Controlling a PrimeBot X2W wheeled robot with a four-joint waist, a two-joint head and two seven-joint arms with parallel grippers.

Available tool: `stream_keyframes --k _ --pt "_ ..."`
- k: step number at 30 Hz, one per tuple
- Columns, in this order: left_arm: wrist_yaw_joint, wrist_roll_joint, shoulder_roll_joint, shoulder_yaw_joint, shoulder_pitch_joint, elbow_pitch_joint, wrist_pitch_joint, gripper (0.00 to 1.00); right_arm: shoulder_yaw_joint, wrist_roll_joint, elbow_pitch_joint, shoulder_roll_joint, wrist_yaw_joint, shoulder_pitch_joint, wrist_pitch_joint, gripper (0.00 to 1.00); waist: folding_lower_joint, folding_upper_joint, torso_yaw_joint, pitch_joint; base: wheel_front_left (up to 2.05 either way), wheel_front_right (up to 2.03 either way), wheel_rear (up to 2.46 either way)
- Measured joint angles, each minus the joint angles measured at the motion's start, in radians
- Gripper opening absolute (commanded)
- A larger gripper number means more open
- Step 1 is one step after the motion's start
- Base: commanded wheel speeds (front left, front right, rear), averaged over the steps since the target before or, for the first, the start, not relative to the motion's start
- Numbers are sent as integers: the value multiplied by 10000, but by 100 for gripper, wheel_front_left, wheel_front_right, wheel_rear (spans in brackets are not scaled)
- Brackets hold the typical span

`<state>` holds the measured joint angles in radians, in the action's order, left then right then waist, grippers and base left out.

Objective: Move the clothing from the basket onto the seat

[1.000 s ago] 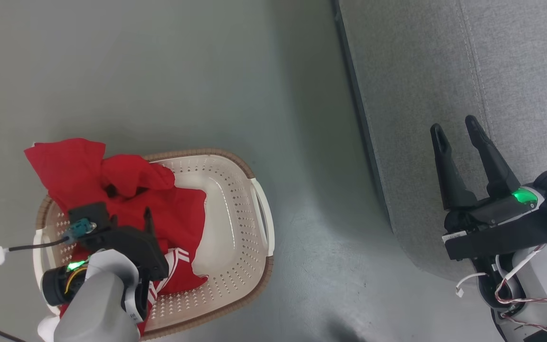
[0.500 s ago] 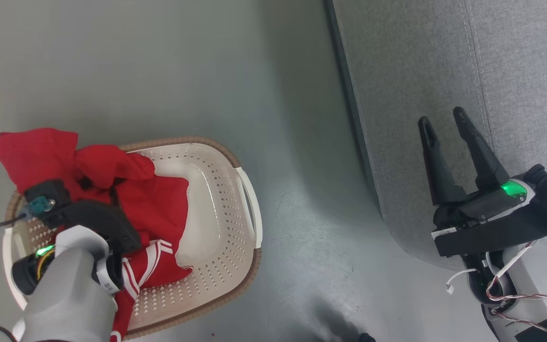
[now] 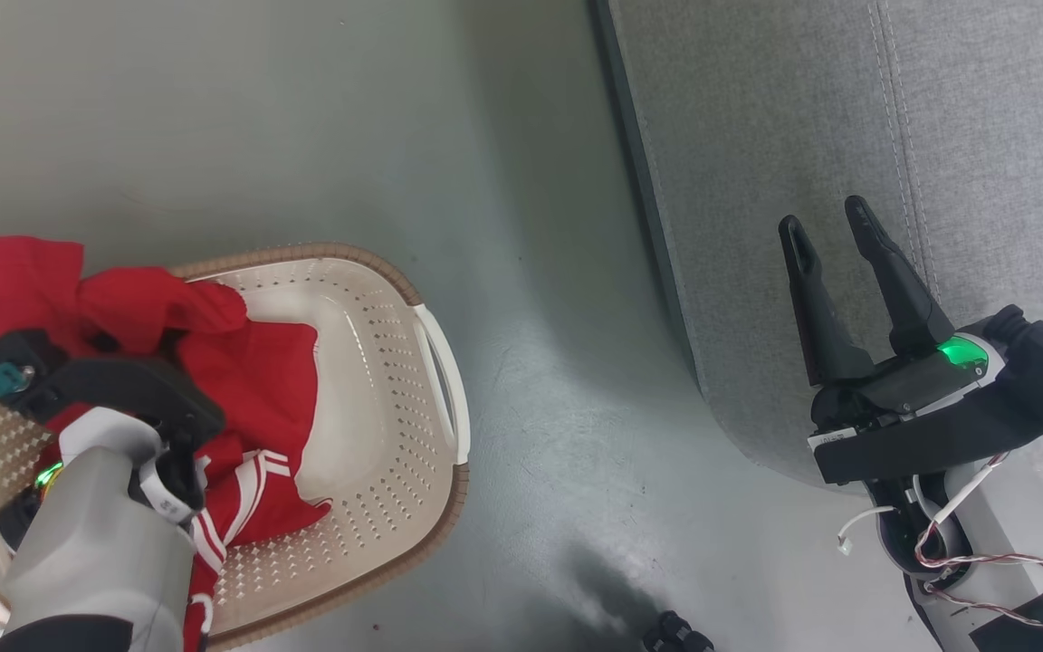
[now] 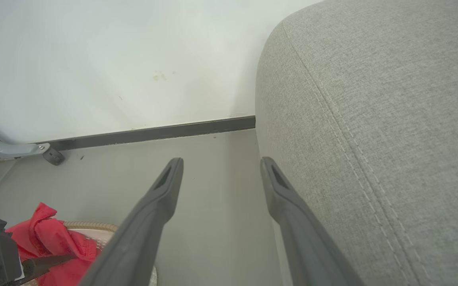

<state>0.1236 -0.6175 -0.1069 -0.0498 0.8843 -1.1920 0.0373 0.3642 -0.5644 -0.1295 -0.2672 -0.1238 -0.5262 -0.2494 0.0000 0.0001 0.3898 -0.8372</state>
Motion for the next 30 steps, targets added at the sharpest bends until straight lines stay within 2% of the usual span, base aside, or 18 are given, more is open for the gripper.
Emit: stream_keyframes --k 3,8,9,11,12,26,30 --pt "0 -610 155 -543 172 -115 13 100 -8 -2 -35 4 0 0 0 100 0 0 62 -52 0 0 0" --pt "6 -483 79 -504 355 -522 88 100 75 -2 -44 92 0 -5 0 100 1 -1 151 -132 0 0 0" --pt "6 -399 50 -453 370 -585 88 79 94 -4 -44 102 0 -8 0 100 1 -1 166 -146 0 0 0" --pt "6 -314 -8 -435 385 -633 128 15 100 -4 -61 119 0 -10 0 100 0 -2 196 -170 0 0 0" --pt "6 -291 -25 -420 394 -633 201 0 98 -6 -71 119 0 -12 0 100 0 -2 208 -178 0 0 0" --pt "-6 681 -27 525 56 -823 276 0 123 -15 -481 205 0 -194 -2 100 0 -2 184 265 0 0 0" --pt "-362 734 157 688 -433 -836 531 0 73 -17 -669 209 0 -202 0 100 0 -1 120 572 0 0 0"
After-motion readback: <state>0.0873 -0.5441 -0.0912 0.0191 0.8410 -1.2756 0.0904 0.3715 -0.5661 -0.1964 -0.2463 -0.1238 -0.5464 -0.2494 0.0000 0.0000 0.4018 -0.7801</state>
